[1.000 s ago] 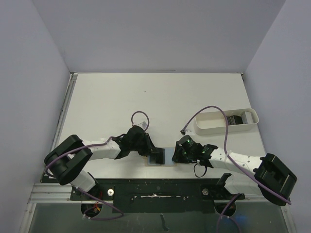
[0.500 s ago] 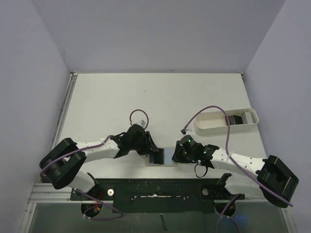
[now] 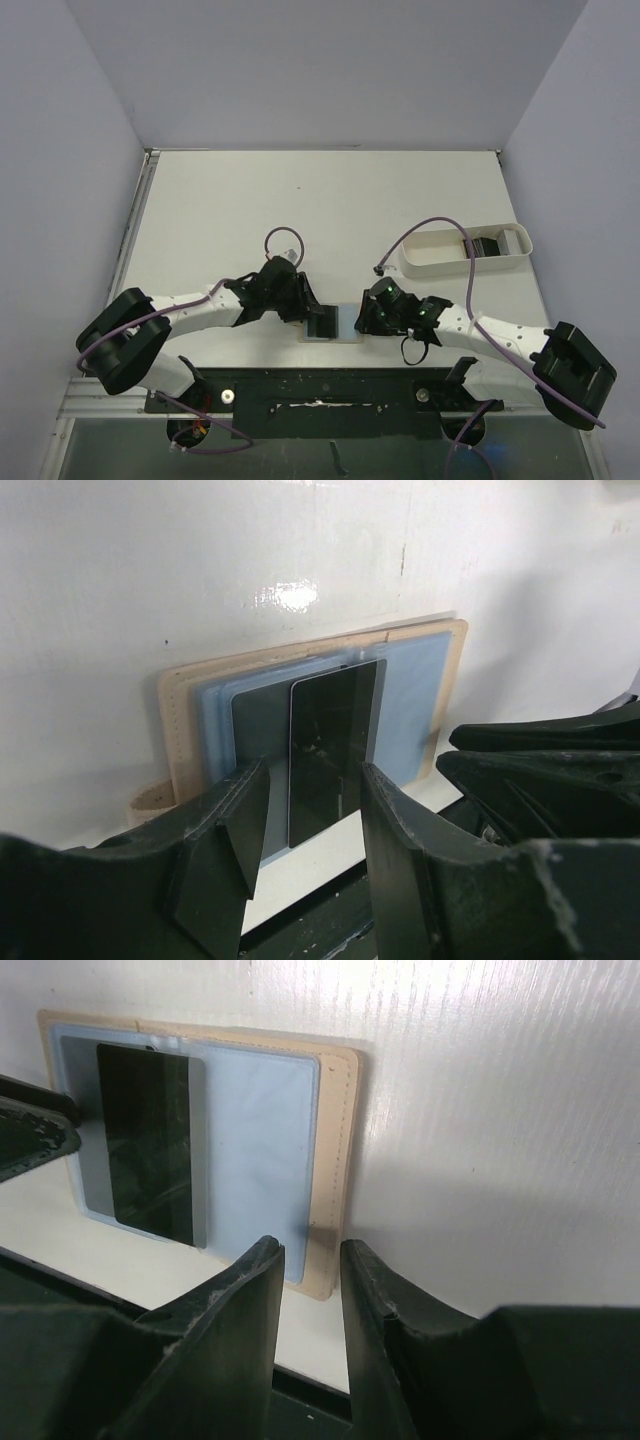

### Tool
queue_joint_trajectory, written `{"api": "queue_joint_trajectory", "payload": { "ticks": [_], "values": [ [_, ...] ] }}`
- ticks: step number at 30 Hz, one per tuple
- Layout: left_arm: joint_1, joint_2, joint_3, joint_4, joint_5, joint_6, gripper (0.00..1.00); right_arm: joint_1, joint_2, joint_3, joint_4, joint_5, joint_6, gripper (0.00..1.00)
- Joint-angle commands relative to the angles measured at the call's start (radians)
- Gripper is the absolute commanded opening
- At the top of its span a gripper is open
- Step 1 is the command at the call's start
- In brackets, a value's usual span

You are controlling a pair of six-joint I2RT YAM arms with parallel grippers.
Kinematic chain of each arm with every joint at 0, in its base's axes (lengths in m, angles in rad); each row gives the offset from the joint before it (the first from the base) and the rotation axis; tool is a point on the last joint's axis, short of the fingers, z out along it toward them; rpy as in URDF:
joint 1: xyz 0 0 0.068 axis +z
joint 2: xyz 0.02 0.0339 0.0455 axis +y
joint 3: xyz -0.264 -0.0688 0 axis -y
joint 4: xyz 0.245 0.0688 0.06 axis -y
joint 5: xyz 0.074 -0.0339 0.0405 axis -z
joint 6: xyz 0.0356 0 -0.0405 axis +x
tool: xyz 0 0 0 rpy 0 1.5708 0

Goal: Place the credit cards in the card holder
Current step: Insert the credit card into the card holder.

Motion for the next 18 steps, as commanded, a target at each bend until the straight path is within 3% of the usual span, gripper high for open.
{"api": "queue_joint_trajectory", "payload": {
  "ticks": [1, 18],
  "values": [
    [-0.01, -0.036, 0.02, 0.02, 0.019, -0.02, 0.41, 0.007, -0.049, 0.075, -0.024, 0.052, 0.004, 0.31],
    [-0.034, 0.019, 0.026, 0.027, 0.016, -0.045, 0.41, 0.003, 0.044, 0.055, 0.05, 0.071, -0.007, 0.4]
  ]
}}
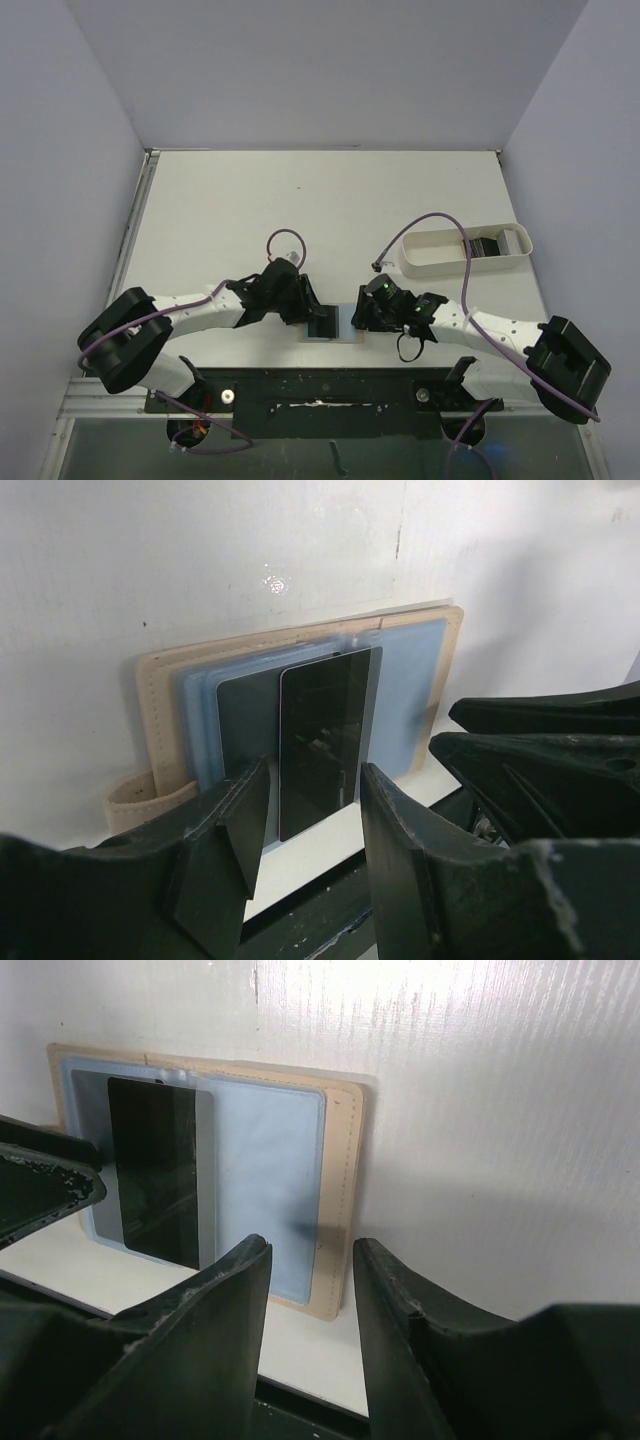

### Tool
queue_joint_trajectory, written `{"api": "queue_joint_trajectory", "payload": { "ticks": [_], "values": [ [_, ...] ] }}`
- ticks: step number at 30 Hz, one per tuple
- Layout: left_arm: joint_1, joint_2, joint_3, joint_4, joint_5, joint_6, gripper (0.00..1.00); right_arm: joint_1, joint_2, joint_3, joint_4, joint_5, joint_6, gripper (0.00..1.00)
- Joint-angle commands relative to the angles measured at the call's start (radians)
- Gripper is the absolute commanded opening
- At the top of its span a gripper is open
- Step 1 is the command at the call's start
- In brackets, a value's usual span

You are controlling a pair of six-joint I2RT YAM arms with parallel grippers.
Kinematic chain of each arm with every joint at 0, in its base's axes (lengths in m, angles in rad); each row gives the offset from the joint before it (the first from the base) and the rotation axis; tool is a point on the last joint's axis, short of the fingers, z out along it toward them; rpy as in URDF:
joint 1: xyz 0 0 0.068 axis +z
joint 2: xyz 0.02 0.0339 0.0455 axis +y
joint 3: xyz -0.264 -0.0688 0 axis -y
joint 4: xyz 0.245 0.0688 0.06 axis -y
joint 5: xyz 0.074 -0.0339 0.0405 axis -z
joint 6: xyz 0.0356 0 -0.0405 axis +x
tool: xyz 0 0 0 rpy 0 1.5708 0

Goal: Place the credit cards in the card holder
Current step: Insert the credit card into the card holder.

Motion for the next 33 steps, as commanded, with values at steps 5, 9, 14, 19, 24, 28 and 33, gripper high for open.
{"api": "queue_joint_trajectory", "payload": {
  "ticks": [5, 9, 14, 19, 24, 28, 33],
  "values": [
    [-0.028, 0.03, 0.017, 0.056, 0.007, -0.032, 0.41, 0.003, 0.026, -0.003, 0.08, 0.02, -0.003, 0.4],
    [-0.039, 0.046, 0.02, 0.074, 0.009, -0.04, 0.41, 0.003, 0.04, -0.01, 0.103, 0.005, -0.002, 0.4],
    [-0.048, 0.066, 0.033, 0.091, 0.014, -0.04, 0.41, 0.004, 0.043, -0.012, 0.115, -0.002, -0.004, 0.39],
    [-0.053, 0.054, 0.047, 0.095, 0.016, -0.041, 0.41, 0.004, 0.036, -0.011, 0.113, -0.004, -0.007, 0.38],
    [-0.053, 0.021, 0.047, 0.063, -0.015, -0.038, 0.41, 0.004, 0.02, -0.01, 0.098, -0.001, -0.011, 0.38],
    [-0.051, 0.012, 0.047, 0.024, -0.039, -0.037, 0.41, 0.003, -0.01, -0.006, 0.068, 0.022, -0.021, 0.41],
    [-0.051, 0.024, 0.081, 0.002, -0.058, -0.034, 0.42, -0.008, -0.021, -0.007, 0.06, 0.033, -0.027, 0.42]
  ]
}}
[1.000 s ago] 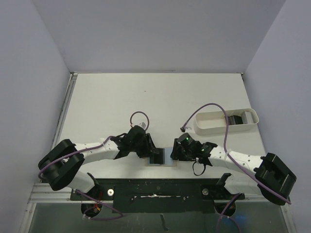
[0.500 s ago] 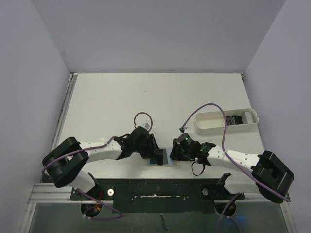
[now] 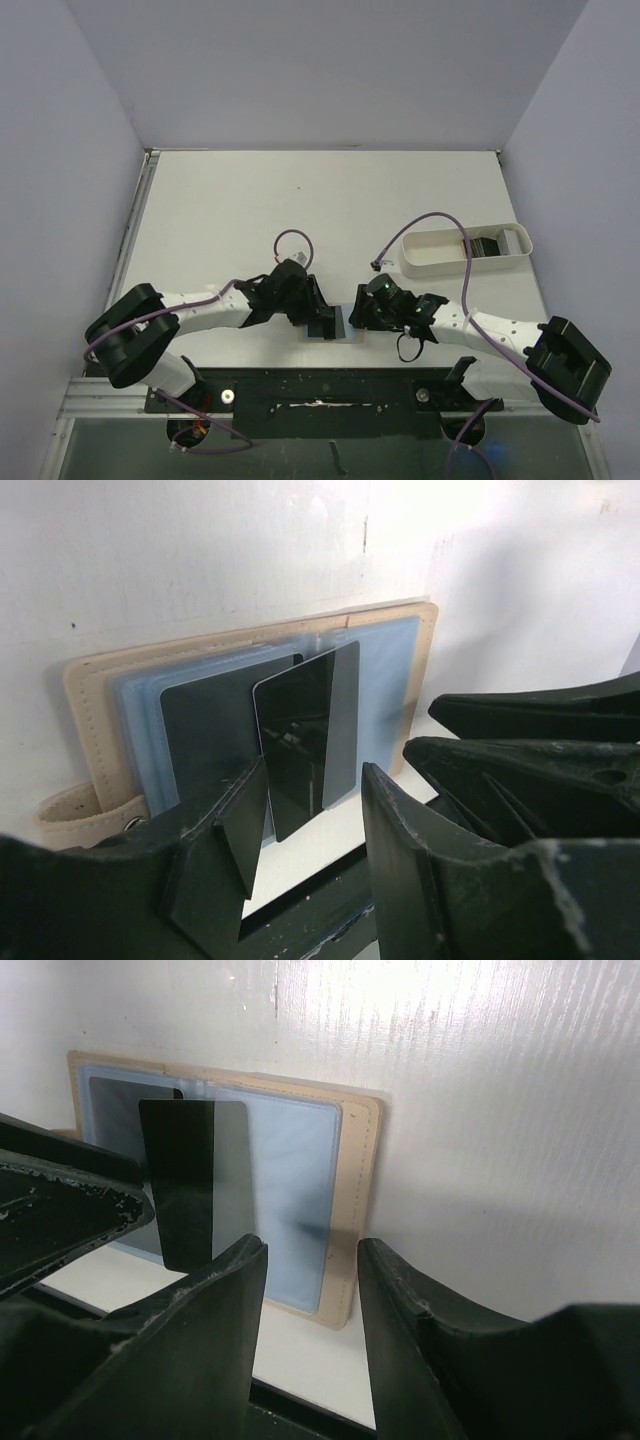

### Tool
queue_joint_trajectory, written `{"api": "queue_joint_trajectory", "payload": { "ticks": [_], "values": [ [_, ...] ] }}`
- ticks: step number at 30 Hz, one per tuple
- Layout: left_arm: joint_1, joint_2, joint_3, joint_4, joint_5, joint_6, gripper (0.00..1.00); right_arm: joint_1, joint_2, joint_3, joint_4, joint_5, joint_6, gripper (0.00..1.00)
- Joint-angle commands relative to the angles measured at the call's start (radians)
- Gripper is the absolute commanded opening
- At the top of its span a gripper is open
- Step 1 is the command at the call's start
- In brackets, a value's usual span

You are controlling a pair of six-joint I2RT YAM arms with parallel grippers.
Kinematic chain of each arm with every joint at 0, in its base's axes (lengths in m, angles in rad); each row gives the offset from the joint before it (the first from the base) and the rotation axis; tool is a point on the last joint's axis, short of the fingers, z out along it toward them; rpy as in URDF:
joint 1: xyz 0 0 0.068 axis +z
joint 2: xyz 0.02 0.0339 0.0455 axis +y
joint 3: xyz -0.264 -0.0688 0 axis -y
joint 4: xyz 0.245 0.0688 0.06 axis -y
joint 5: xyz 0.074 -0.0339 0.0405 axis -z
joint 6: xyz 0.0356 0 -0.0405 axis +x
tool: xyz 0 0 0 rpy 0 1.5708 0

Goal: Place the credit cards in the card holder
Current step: Insert the credit card into the card holder.

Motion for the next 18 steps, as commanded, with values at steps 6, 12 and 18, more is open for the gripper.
{"api": "queue_joint_trajectory", "payload": {
  "ticks": [6, 12, 18],
  "values": [
    [-0.002, 0.02, 0.065, -0.035, -0.045, 0.015, 0.42, -0.019, -0.014, -0.006, 0.03, 0.024, -0.022, 0.41],
    [-0.002, 0.049, 0.066, -0.006, -0.026, 0.012, 0.42, -0.023, 0.014, -0.016, 0.061, 0.004, -0.022, 0.41],
    [-0.003, 0.065, 0.07, 0.015, -0.01, 0.008, 0.42, -0.023, 0.046, -0.022, 0.095, -0.022, -0.019, 0.4]
  ]
}}
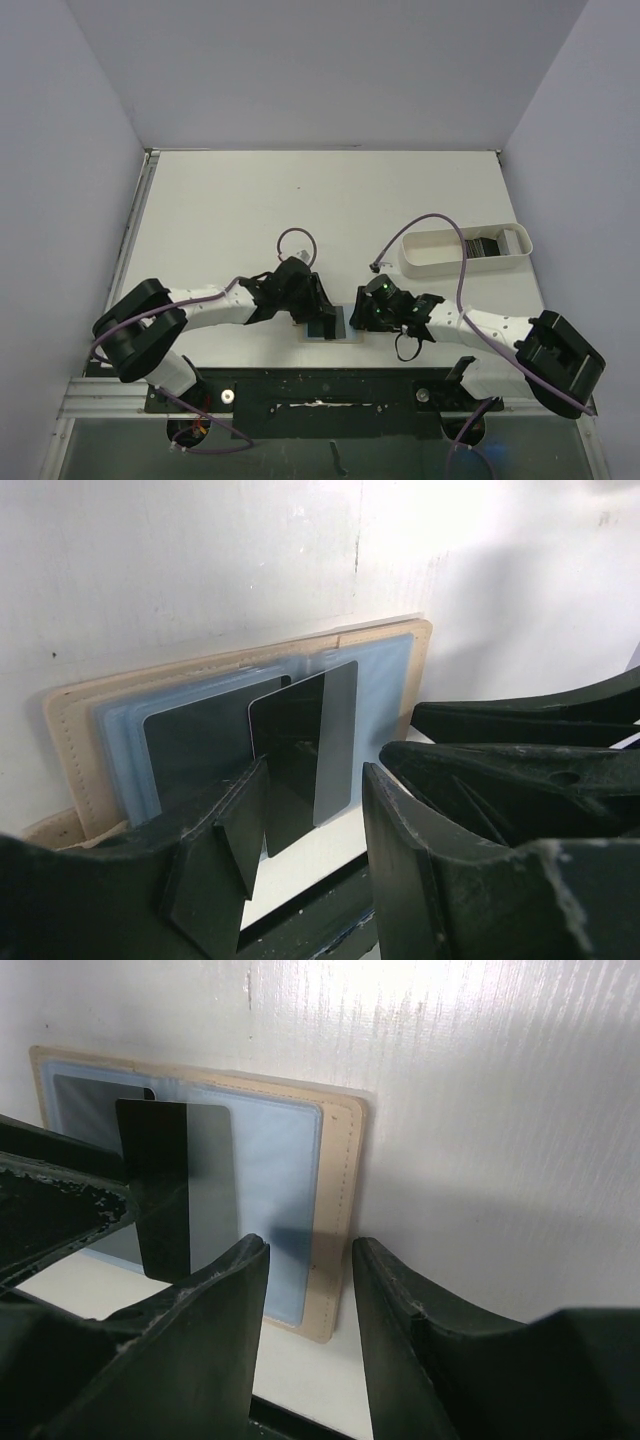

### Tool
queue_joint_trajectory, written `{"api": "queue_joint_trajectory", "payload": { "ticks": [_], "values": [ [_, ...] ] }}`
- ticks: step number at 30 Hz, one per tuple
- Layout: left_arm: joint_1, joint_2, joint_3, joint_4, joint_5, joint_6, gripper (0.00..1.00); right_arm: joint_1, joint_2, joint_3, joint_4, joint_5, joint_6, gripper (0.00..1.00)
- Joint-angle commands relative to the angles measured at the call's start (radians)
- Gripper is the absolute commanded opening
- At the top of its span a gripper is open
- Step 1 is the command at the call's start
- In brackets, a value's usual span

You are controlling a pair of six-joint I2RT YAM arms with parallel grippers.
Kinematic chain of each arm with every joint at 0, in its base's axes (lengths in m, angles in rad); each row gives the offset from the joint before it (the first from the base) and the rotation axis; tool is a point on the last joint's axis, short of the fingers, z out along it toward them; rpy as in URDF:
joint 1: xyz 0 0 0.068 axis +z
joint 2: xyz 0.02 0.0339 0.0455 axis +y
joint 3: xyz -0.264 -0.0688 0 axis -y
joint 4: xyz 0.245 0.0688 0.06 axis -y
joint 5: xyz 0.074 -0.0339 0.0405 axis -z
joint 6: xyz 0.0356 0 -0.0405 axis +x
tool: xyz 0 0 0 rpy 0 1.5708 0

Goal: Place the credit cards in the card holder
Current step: Insert the credit card into the card holder.

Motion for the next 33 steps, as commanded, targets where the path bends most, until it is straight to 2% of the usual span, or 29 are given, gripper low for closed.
{"api": "queue_joint_trajectory", "payload": {
  "ticks": [1, 33],
  "values": [
    [-0.003, 0.026, 0.031, 0.031, 0.005, 0.005, 0.42, -0.007, 0.017, -0.007, 0.067, -0.01, -0.005, 0.4],
    [-0.026, 0.101, 0.005, 0.253, 0.098, -0.096, 0.42, -0.005, -0.002, -0.013, 0.093, -0.028, 0.001, 0.39]
  ]
}}
